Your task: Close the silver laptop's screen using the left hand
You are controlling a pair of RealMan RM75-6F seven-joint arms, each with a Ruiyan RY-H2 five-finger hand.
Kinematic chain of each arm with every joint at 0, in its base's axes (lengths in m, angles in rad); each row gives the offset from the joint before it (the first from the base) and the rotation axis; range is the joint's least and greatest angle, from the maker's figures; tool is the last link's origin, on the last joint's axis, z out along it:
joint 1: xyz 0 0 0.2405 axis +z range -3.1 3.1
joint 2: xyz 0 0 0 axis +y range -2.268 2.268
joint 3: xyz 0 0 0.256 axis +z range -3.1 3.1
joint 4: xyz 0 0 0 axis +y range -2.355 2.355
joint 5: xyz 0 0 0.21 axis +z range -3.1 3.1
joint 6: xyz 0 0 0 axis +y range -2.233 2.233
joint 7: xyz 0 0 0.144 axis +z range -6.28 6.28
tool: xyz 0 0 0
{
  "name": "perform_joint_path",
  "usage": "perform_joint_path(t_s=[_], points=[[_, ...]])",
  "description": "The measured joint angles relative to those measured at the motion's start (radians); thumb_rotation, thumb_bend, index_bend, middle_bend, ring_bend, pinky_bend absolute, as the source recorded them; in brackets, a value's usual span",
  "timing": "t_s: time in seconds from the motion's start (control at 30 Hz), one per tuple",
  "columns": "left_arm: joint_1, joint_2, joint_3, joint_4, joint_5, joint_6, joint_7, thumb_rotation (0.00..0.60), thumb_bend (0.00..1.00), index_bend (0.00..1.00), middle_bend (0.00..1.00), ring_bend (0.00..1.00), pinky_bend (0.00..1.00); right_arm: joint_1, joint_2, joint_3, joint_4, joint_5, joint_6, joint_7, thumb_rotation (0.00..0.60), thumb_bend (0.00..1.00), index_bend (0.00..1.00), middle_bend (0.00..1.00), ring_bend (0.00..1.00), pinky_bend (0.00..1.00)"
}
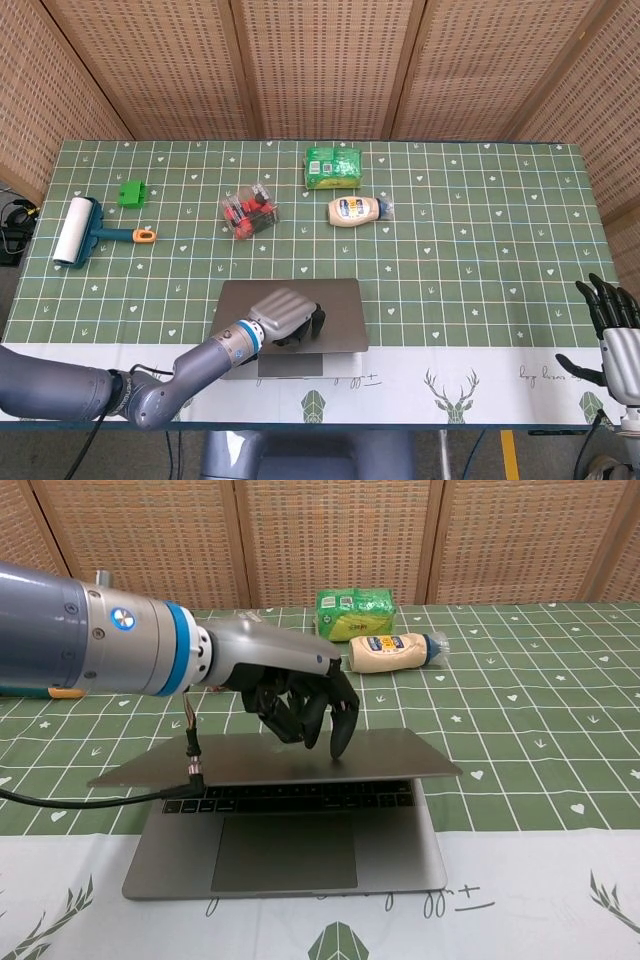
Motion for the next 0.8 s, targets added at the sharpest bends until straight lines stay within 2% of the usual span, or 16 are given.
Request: perform_joint_path(t_s=[0.8], points=[[0.044, -0.089, 0.075, 0.085, 0.027, -0.014, -0.027, 0.6, 1.0, 0.5, 0.37, 0.39, 0.37, 0.002, 0.004, -0.002, -0.01, 0.012, -0.018, -0.017, 0.6, 0.02, 0.01, 0.0, 0.0, 0.0]])
